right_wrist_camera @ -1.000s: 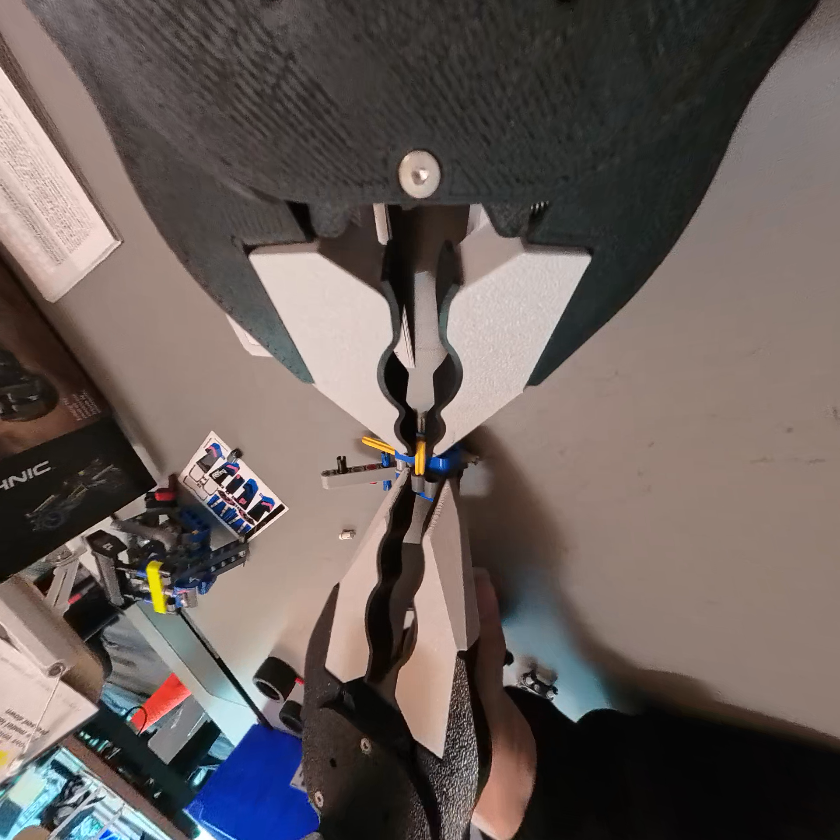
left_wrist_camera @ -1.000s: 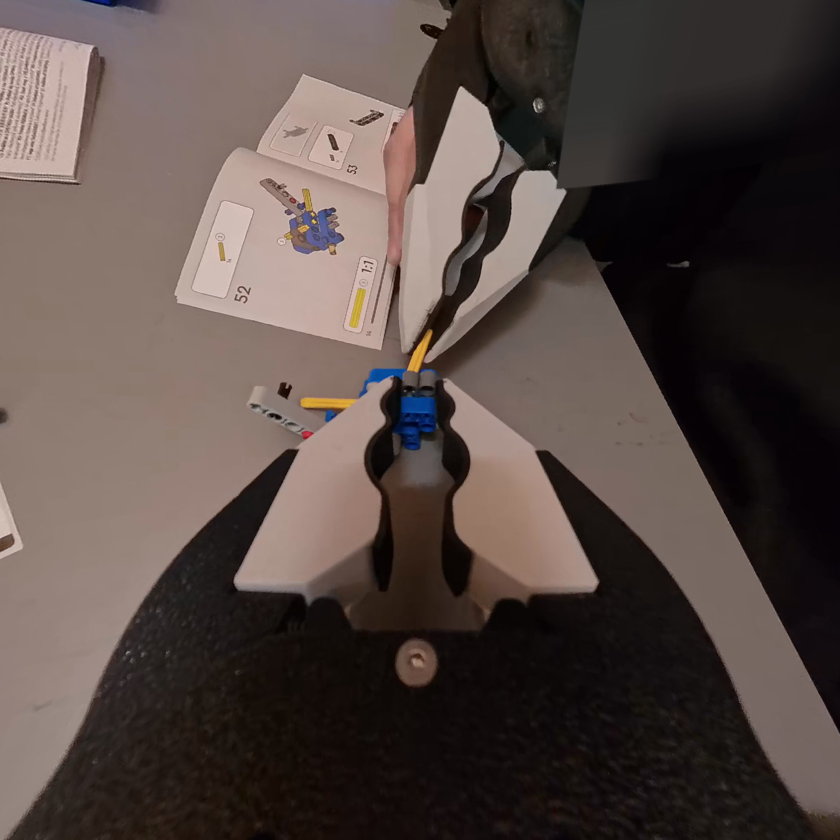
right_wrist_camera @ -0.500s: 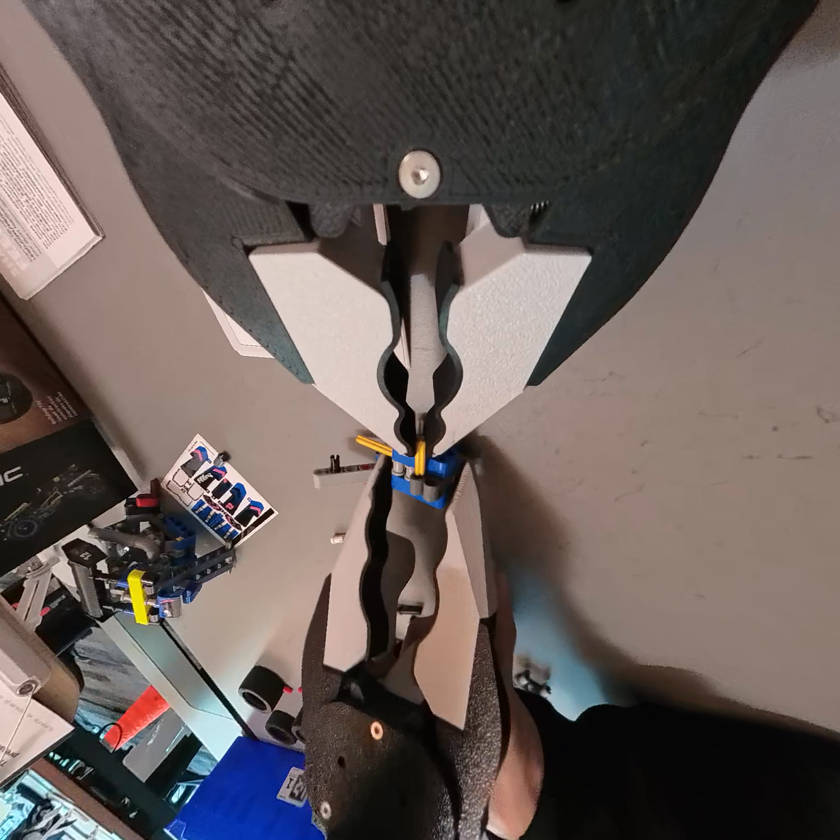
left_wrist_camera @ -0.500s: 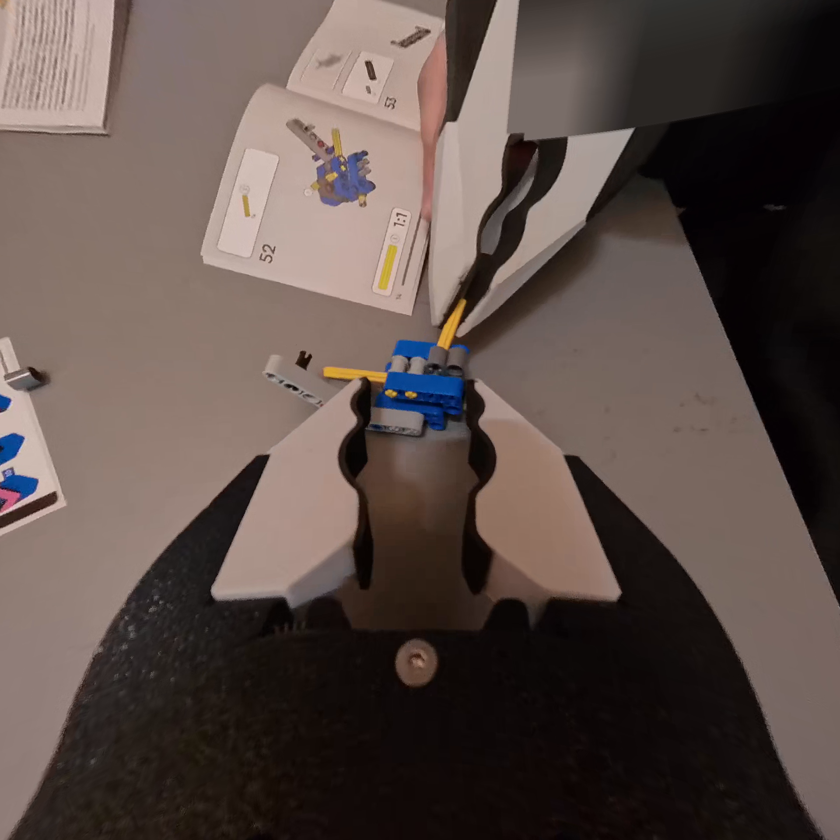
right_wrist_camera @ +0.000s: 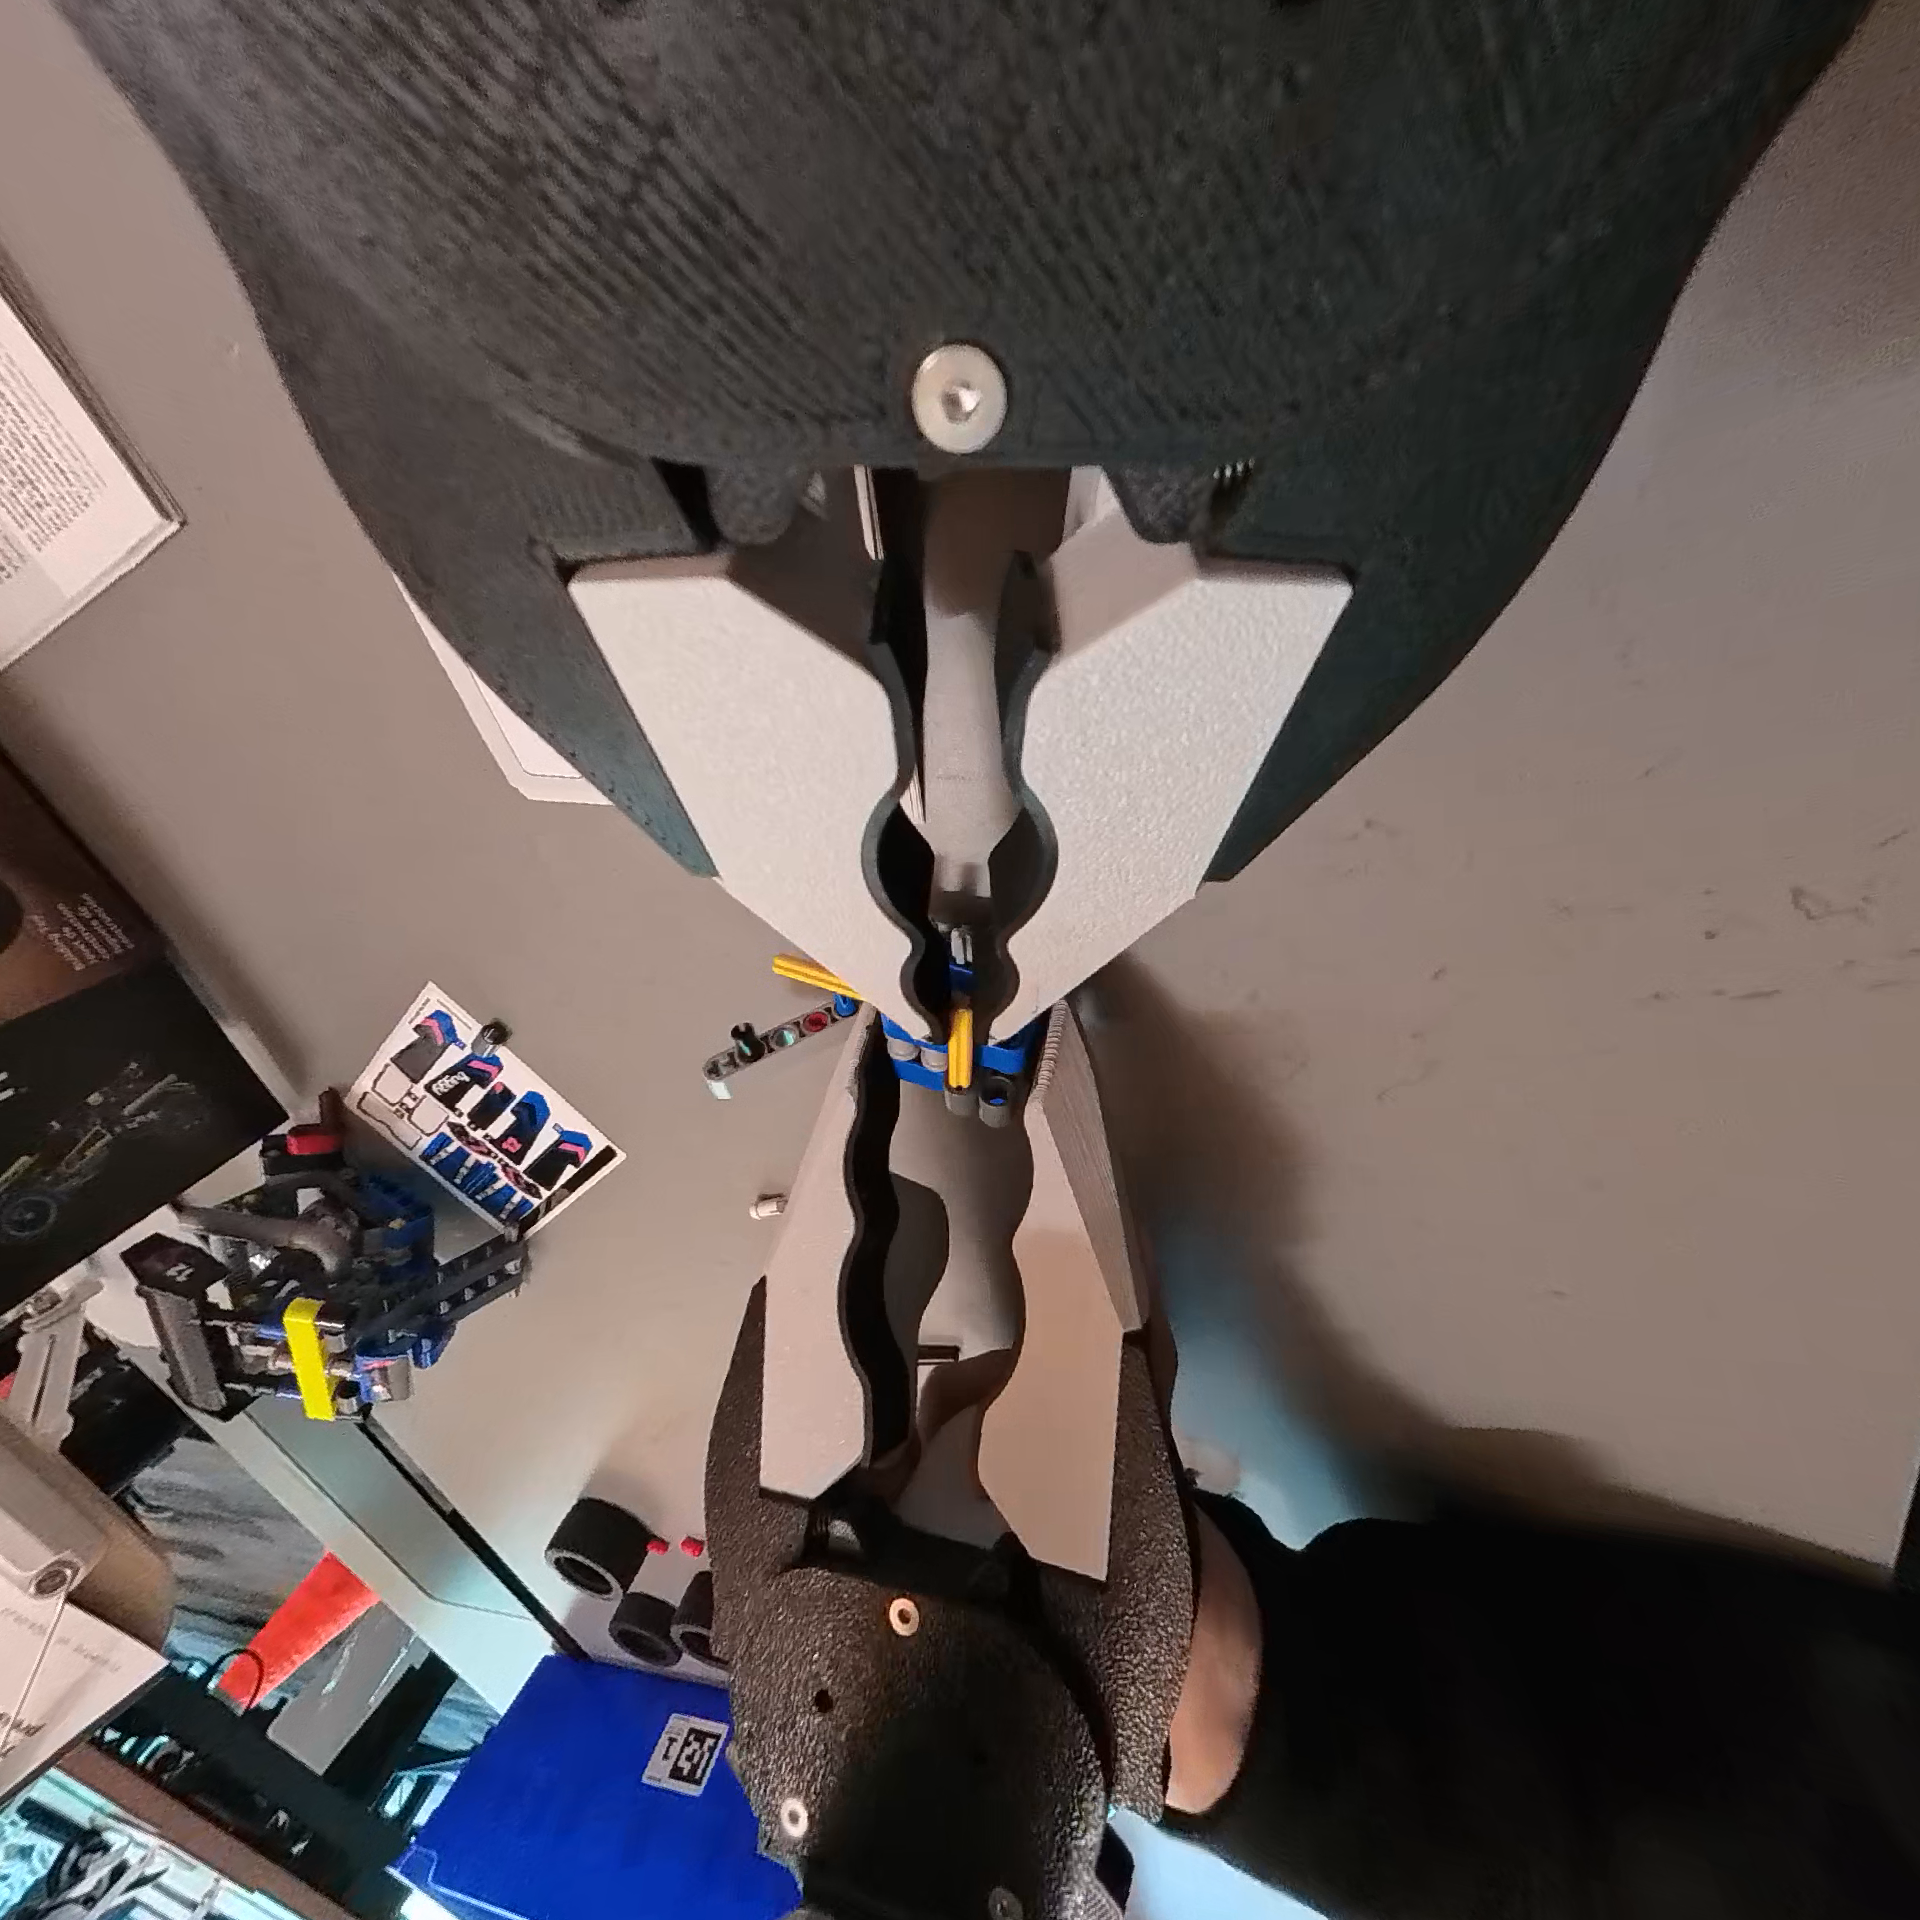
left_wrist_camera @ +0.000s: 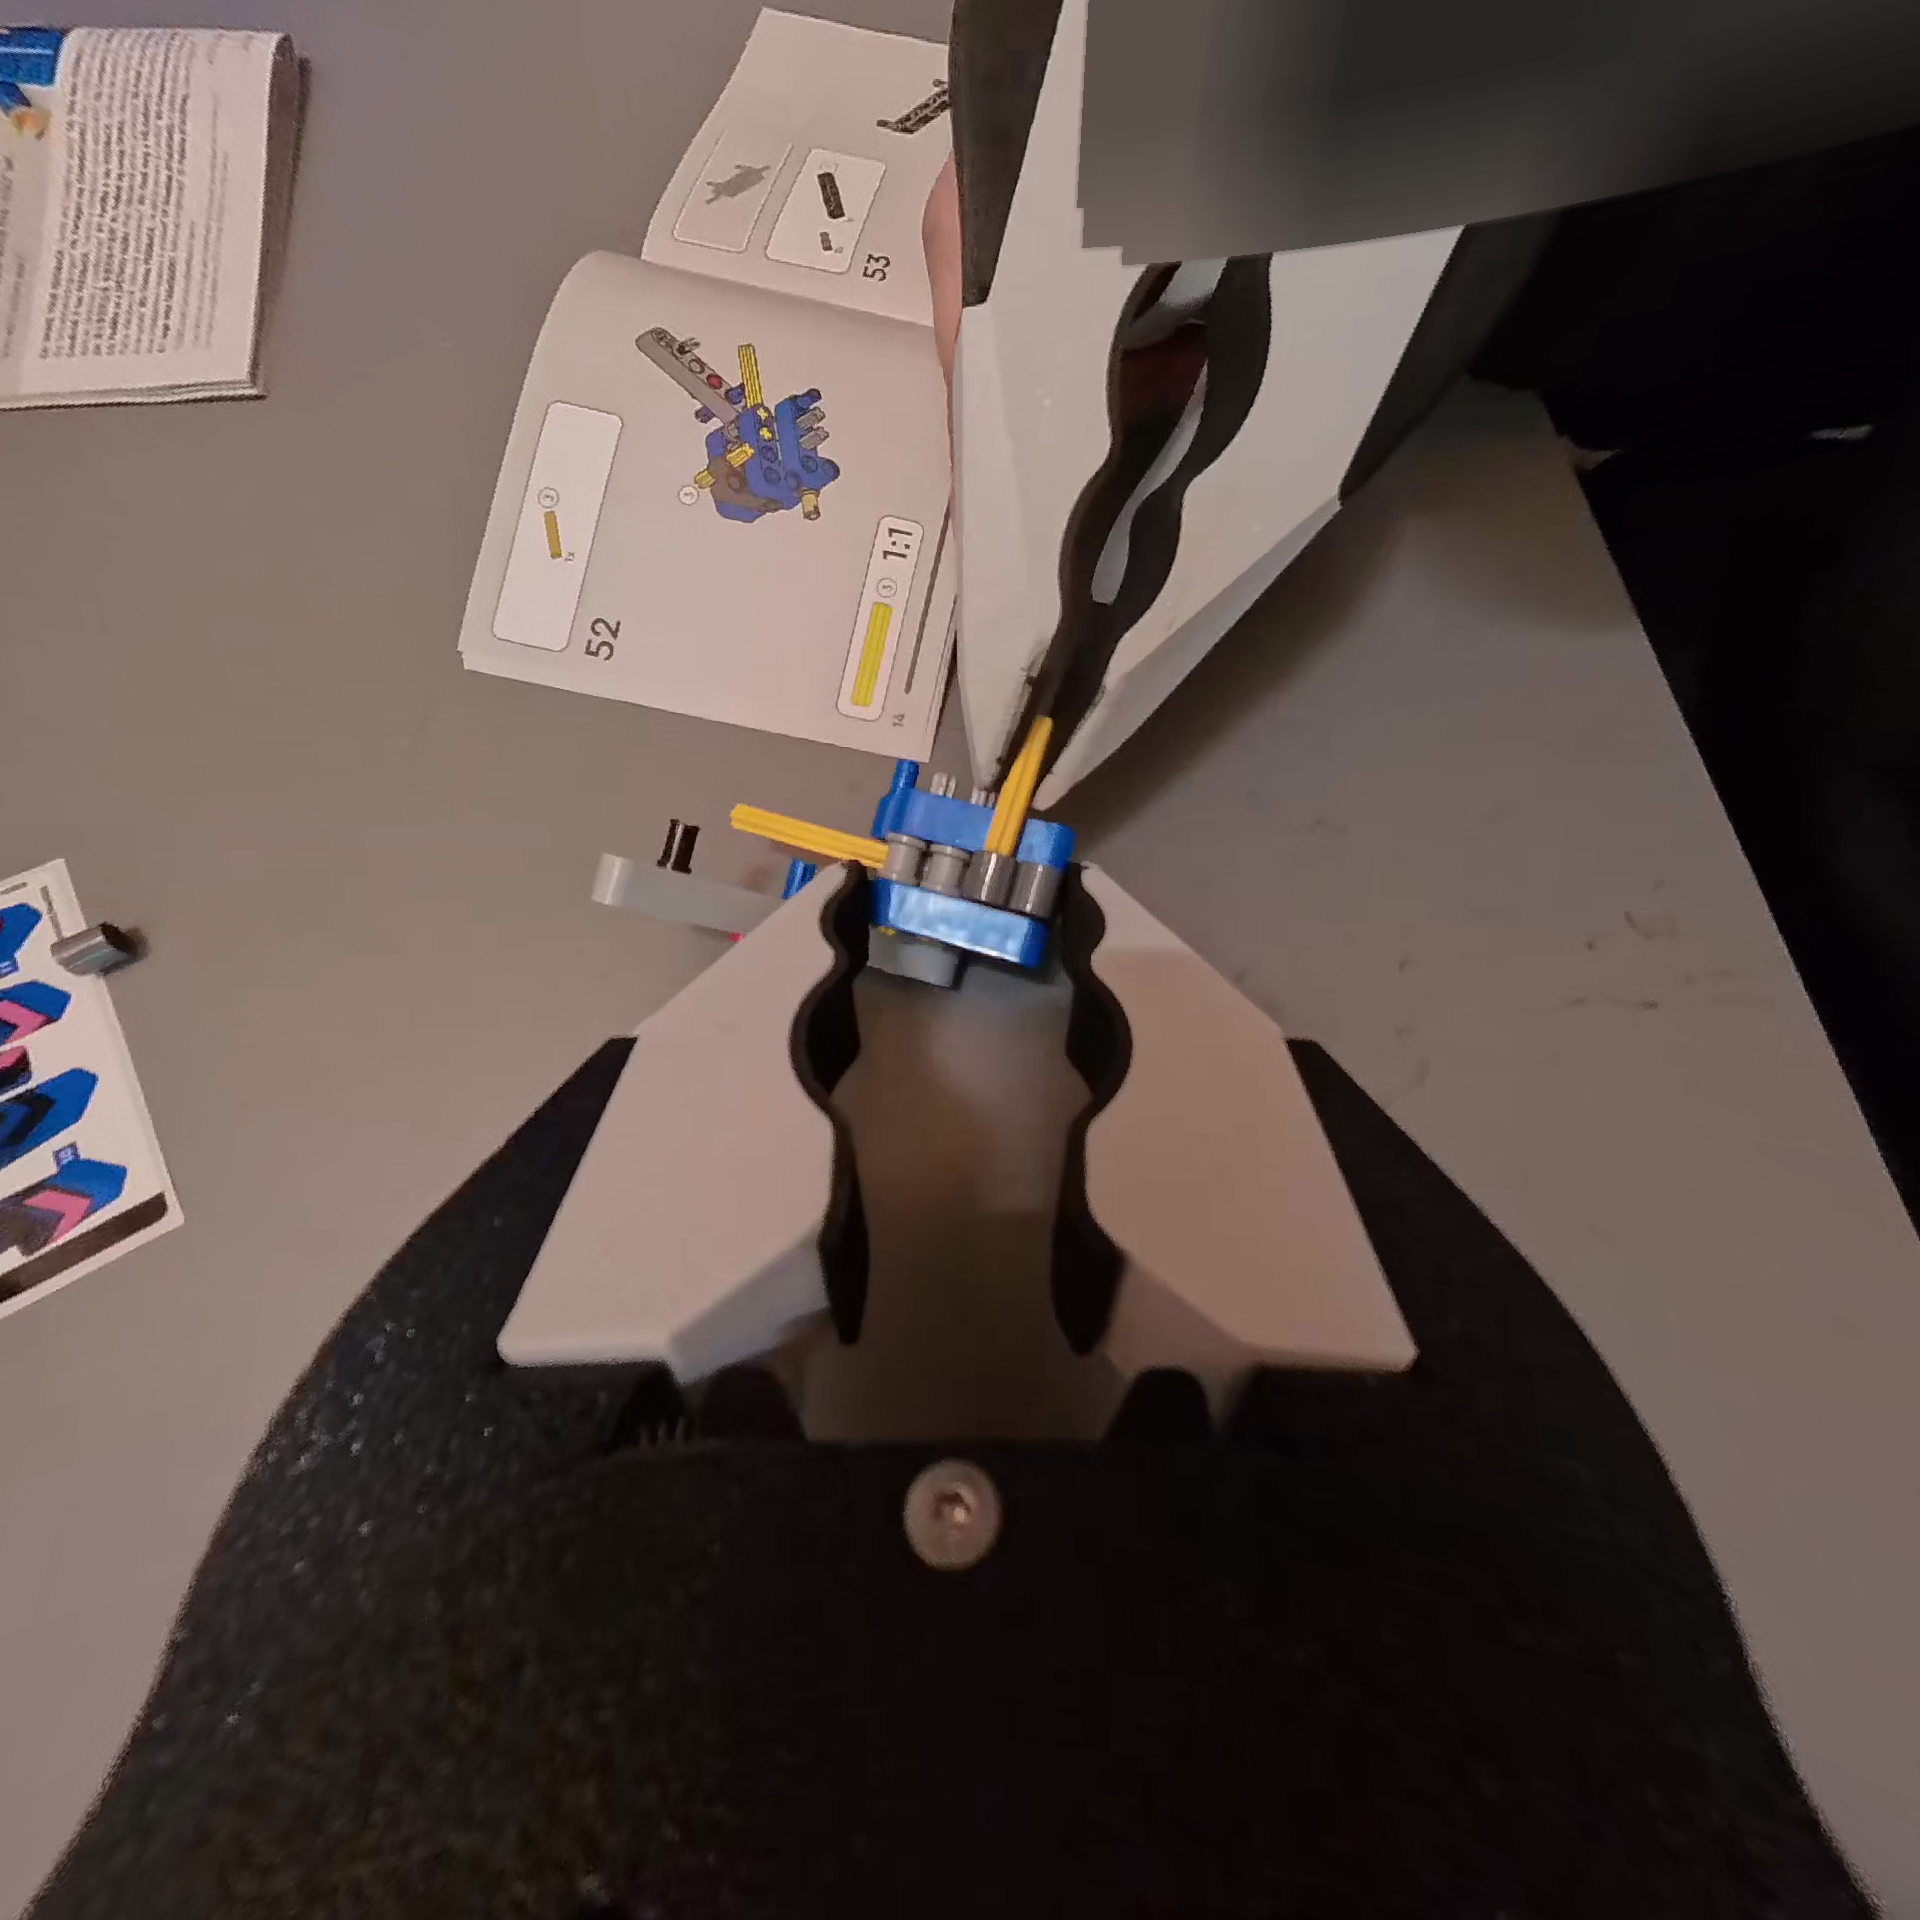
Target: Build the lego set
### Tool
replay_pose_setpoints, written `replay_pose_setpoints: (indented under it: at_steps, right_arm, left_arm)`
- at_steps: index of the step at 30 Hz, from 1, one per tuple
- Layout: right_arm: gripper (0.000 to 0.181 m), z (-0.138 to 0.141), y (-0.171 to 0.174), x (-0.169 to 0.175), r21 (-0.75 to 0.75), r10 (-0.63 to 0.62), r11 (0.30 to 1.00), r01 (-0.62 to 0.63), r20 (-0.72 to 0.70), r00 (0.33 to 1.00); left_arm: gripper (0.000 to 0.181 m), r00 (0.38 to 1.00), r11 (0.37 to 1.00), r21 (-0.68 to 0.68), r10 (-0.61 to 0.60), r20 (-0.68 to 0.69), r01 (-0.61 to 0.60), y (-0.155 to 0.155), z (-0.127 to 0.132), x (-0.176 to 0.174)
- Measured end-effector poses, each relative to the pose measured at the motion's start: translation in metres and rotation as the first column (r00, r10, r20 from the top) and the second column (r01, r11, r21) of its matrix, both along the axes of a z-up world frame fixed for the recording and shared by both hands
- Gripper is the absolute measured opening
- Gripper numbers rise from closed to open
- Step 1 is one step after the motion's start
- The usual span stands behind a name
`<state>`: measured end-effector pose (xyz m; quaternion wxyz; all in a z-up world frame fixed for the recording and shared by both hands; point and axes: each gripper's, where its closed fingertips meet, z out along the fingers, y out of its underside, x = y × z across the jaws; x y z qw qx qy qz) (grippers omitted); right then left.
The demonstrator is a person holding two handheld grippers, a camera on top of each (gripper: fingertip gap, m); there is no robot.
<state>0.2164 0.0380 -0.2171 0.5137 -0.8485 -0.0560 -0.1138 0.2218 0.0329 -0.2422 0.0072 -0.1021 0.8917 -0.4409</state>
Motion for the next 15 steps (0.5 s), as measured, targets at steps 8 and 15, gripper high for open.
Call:
replay_pose_setpoints:
  at_steps: [8,15]
  right_arm:
    - [0.003,-0.0002,-0.0020,-0.0013,-0.068,0.012,0.998,-0.006,0.084,0.996]
    - [0.003,-0.0014,0.0016,-0.0031,-0.056,-0.051,0.997,0.050,-0.021,0.998]
  left_arm:
    - [0.034,0.992,0.995,0.103,-0.015,0.128,0.002,0.0007,-0.0002,0.0022]
    - [0.034,0.975,0.981,0.195,-0.032,0.218,-0.012,0.0064,-0.0005,0.0041]
